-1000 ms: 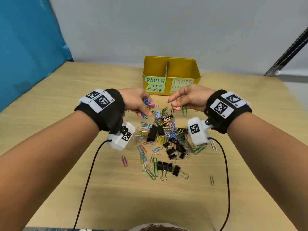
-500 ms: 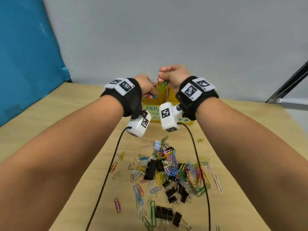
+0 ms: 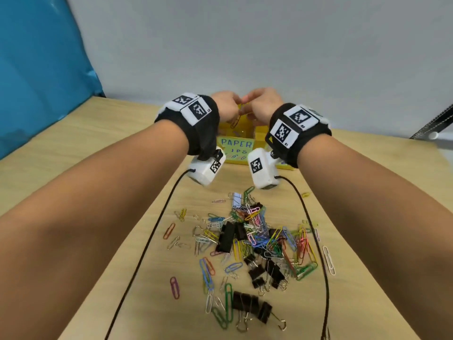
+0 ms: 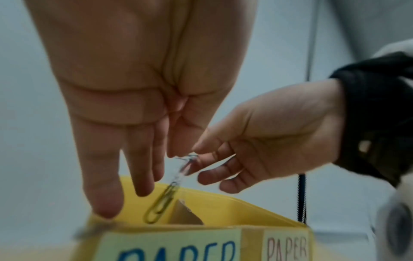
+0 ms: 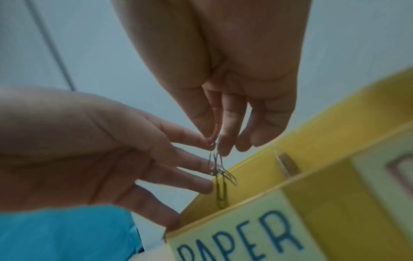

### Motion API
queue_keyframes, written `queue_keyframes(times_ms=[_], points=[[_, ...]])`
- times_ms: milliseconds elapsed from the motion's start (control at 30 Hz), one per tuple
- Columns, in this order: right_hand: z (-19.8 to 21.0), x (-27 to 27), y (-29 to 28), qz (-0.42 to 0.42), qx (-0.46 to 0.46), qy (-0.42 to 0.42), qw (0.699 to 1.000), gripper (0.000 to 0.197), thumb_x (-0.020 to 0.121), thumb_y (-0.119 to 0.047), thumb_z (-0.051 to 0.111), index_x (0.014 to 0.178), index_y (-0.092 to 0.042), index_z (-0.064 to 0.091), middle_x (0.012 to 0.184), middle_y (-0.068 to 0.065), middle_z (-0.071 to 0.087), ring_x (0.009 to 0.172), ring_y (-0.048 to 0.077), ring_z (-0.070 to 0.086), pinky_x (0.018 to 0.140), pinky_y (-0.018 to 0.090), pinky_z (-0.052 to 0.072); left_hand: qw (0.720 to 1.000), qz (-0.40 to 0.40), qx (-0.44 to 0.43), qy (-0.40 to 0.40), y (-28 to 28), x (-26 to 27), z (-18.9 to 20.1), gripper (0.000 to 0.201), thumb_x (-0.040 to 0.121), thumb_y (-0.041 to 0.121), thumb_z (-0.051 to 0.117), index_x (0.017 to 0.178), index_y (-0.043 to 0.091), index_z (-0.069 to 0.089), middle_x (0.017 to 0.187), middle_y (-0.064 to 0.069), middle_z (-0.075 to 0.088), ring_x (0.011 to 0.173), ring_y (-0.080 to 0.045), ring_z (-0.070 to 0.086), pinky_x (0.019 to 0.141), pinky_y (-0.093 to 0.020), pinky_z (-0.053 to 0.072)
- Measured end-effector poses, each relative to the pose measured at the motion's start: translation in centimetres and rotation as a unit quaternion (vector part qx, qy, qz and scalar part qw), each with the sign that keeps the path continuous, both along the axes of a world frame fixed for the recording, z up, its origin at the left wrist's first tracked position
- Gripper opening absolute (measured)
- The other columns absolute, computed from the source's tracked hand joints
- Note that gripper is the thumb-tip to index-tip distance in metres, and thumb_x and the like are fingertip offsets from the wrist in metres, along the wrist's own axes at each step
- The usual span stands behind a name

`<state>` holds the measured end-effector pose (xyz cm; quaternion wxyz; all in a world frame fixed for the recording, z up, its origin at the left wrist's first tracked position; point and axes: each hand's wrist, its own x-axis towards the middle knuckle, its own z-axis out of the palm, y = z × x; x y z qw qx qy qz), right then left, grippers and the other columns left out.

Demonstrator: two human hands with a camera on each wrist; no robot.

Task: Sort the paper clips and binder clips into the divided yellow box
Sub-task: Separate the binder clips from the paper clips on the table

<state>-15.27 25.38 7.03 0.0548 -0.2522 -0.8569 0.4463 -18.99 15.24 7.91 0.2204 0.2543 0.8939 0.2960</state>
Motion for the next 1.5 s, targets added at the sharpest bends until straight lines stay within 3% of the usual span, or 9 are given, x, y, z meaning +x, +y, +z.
queue_keyframes(times_ms=[133, 233, 467, 633, 767, 967, 1133, 1367, 1500], points=[[0.1, 3.1, -0.3, 0.084, 0.178, -0.049, 0.979, 0.035, 0.088, -0.009, 0.052, 0.12, -0.016, 0.063, 0.122, 0.004, 0.063, 0.116, 0.018, 0.056, 0.091, 0.021, 0.041, 0.995, 0.013, 0.022, 0.099, -3.2, 2.4, -0.1, 0.038, 0.087, 0.004, 0.046, 0.121, 0.013, 0.058, 0.123, -0.011, 0.06, 0.115, -0.028, 0.056, 0.083, -0.026, 0.044], [-0.8, 5.2, -0.6, 0.161, 0.23, -0.108, 0.954, 0.047, 0.093, -0.014, 0.049, 0.14, -0.015, 0.044, 0.148, 0.004, 0.044, 0.137, 0.021, 0.039, 0.11, 0.026, 0.03, 0.999, -0.032, -0.031, 0.021, -6.8, 5.1, -2.4, 0.025, 0.087, 0.012, 0.055, 0.112, 0.011, 0.06, 0.097, -0.008, 0.061, 0.084, -0.023, 0.059, 0.064, -0.027, 0.044], [-1.7, 6.3, -1.9, 0.178, 0.284, -0.108, 0.936, 0.053, 0.095, -0.008, 0.042, 0.147, -0.007, 0.029, 0.159, 0.006, 0.02, 0.145, 0.024, 0.024, 0.115, 0.029, 0.023, 0.971, -0.183, -0.148, -0.036, -9.6, 10.6, -7.0, 0.052, 0.084, 0.027, 0.064, 0.133, 0.021, 0.046, 0.132, -0.008, 0.049, 0.097, -0.013, 0.049, 0.089, -0.027, 0.043], [-1.8, 5.7, -1.7, 0.106, 0.25, -0.048, 0.961, 0.041, 0.092, -0.004, 0.046, 0.13, -0.016, 0.055, 0.143, 0.007, 0.046, 0.131, 0.023, 0.046, 0.099, 0.024, 0.039, 0.951, -0.247, -0.179, -0.045, -8.7, 13.1, -7.9, 0.073, 0.077, 0.033, 0.072, 0.14, 0.022, 0.037, 0.133, -0.009, 0.044, 0.115, -0.022, 0.048, 0.094, -0.03, 0.04], [-1.7, 7.5, -2.5, 0.137, 0.296, 0.027, 0.945, 0.026, 0.087, -0.006, 0.049, 0.105, -0.013, 0.066, 0.118, 0.009, 0.06, 0.104, 0.022, 0.056, 0.08, 0.022, 0.039, 0.947, -0.259, -0.189, -0.02, -8.6, 13.3, -8.2, 0.068, 0.074, 0.034, 0.074, 0.133, 0.019, 0.043, 0.122, -0.009, 0.045, 0.095, -0.016, 0.042, 0.083, -0.027, 0.039], [-3.7, 11.6, -4.1, 0.359, 0.244, -0.336, 0.836, 0.03, 0.079, -0.025, 0.072, 0.104, -0.012, 0.062, 0.081, 0.002, 0.061, 0.063, 0.012, 0.053, 0.048, 0.019, 0.043, 0.965, -0.197, -0.173, -0.016, -8.7, 12.2, -8.1, 0.055, 0.068, 0.033, 0.075, 0.115, 0.014, 0.054, 0.094, -0.005, 0.059, 0.079, -0.02, 0.052, 0.069, -0.028, 0.043], [-5.8, 13.5, -4.1, 0.337, 0.242, -0.298, 0.86, 0.025, 0.081, -0.028, 0.069, 0.096, -0.01, 0.06, 0.07, 0.002, 0.057, 0.056, 0.011, 0.051, 0.028, 0.007, 0.036, 0.984, -0.089, -0.106, -0.113, -9.6, 11.1, -7.8, 0.031, 0.086, 0.037, 0.055, 0.098, 0.008, 0.06, 0.077, -0.01, 0.06, 0.059, -0.022, 0.056, 0.052, -0.027, 0.049], [-6.7, 11.7, -4.8, 0.267, 0.295, -0.163, 0.903, 0.038, 0.087, -0.022, 0.06, 0.125, -0.019, 0.055, 0.124, 0.009, 0.059, 0.112, 0.025, 0.055, 0.086, 0.028, 0.042, 0.996, 0.072, -0.049, -0.02, -9.7, 8.5, -7.3, 0.061, 0.091, 0.059, 0.028, 0.1, 0.006, 0.059, 0.085, -0.014, 0.063, 0.069, -0.028, 0.058, 0.053, -0.026, 0.046], [-7.2, 10.8, -5.3, 0.266, 0.29, -0.177, 0.902, 0.026, 0.089, -0.02, 0.058, 0.113, -0.011, 0.062, 0.115, 0.009, 0.064, 0.104, 0.024, 0.059, 0.085, 0.029, 0.046, 0.992, 0.091, -0.083, -0.019, -10.3, 7.9, -8.1, 0.063, 0.093, 0.056, 0.026, 0.12, 0.004, 0.05, 0.109, -0.019, 0.065, 0.096, -0.034, 0.063, 0.076, -0.034, 0.049]])
